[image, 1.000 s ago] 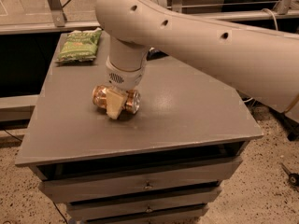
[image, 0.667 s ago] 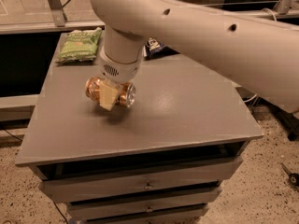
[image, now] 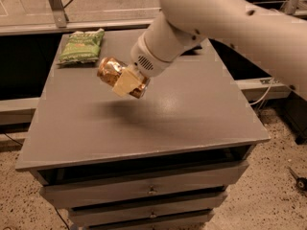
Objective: Place orange can upright
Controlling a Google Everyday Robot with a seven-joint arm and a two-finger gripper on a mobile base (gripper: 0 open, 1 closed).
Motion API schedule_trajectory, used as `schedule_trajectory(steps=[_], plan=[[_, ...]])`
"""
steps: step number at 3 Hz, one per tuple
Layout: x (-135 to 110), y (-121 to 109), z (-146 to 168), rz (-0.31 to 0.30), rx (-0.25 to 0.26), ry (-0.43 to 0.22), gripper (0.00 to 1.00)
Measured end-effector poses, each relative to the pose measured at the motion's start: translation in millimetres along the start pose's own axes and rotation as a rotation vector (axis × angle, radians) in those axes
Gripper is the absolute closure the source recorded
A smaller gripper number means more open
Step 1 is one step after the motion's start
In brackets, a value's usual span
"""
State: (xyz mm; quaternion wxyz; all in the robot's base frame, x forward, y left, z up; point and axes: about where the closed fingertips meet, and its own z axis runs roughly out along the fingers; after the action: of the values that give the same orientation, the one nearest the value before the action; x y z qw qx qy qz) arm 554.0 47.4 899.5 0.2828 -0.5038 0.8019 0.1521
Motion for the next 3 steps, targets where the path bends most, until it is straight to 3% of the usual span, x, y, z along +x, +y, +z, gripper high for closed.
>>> schedule_trajectory(steps=[1,2,3], plan=[[-8.8,-28.7,-11.8,0.04,-0.036,-0.246,1.0],[6.3,-48.1,-39.3,0.07,-0.185,-0.539,1.0],[20.9,-52.6,-60.4,-0.035,-0.243,-0.695,1.0]])
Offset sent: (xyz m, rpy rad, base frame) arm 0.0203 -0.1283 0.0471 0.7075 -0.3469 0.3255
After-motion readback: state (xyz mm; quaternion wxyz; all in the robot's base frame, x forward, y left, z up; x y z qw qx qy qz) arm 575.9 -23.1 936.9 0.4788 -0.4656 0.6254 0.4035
